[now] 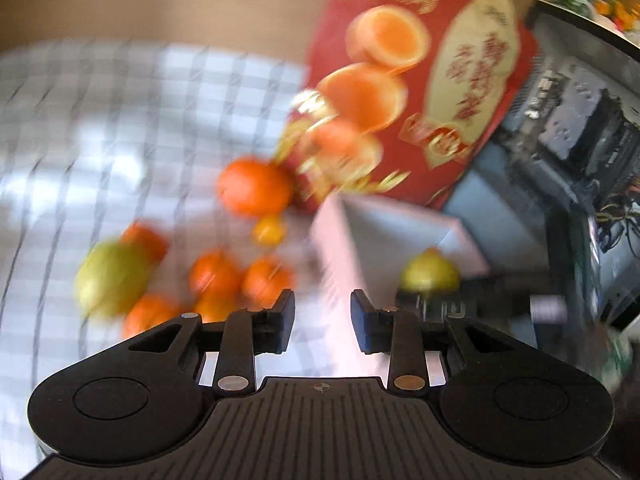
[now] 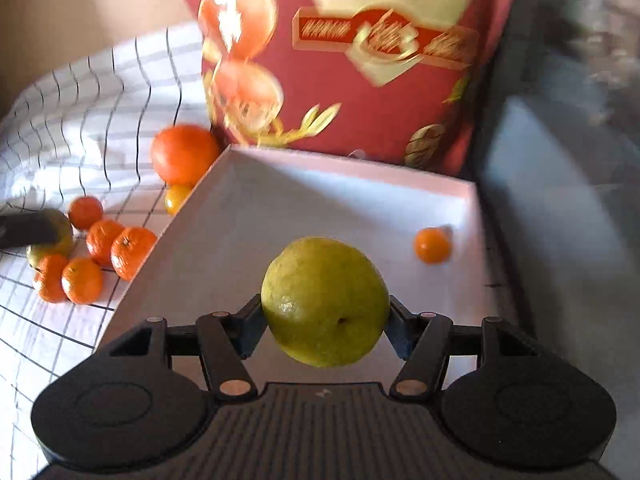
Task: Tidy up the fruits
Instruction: 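Drop the mandarin into the pink box with the left tool while the right tool releases the pomelo there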
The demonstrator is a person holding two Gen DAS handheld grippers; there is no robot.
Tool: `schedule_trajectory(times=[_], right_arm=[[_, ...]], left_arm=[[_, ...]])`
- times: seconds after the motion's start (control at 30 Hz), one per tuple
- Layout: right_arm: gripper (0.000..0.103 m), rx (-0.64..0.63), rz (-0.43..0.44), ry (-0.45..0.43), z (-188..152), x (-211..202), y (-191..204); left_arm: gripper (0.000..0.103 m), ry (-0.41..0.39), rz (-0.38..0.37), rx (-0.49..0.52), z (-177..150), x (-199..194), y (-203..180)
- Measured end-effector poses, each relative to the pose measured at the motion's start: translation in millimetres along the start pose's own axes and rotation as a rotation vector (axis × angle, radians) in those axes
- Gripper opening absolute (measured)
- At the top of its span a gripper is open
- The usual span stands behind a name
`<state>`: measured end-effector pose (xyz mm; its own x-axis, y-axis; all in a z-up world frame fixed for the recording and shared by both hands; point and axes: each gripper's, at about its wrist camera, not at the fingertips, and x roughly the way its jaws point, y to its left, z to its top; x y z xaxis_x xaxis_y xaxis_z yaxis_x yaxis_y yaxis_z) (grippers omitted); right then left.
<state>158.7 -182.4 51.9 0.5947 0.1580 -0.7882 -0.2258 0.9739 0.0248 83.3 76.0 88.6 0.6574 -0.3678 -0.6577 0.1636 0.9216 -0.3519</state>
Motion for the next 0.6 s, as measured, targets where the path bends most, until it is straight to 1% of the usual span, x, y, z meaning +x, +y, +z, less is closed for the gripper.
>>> schedule_trajectory(times=[0.13,0.23,0.33,0.43,0.53,0.6], right_arm=[[0.062,-0.077,-0.025,0.058,10,24,18],[0.062,-0.112,-0.034,0.084,14,32,24],[0.062,-0.13,-0.033,0.134,16,39,27],[0.062,-0.137,-0.042,0.155,17,38,28],[0.063,-0.131,-0.061,0.16,18,34,28],[0.069,-0.126,-0.07,0.135,19,24,26]], left_arm=[[0.034,0.046,0.063,-0.08,-30,-19,37],[0.034,0.058,0.106,-0.131,-42,-30,60],[0.034,0.054,0.138,-0.179,-51,-37,76],[0.034,0.049,0.144,-0.195,-51,-37,81],[0.034,0.045,0.133,-0.181,-52,-36,80],[0.034,0.045,0.127,-0.17,-54,-36,78]])
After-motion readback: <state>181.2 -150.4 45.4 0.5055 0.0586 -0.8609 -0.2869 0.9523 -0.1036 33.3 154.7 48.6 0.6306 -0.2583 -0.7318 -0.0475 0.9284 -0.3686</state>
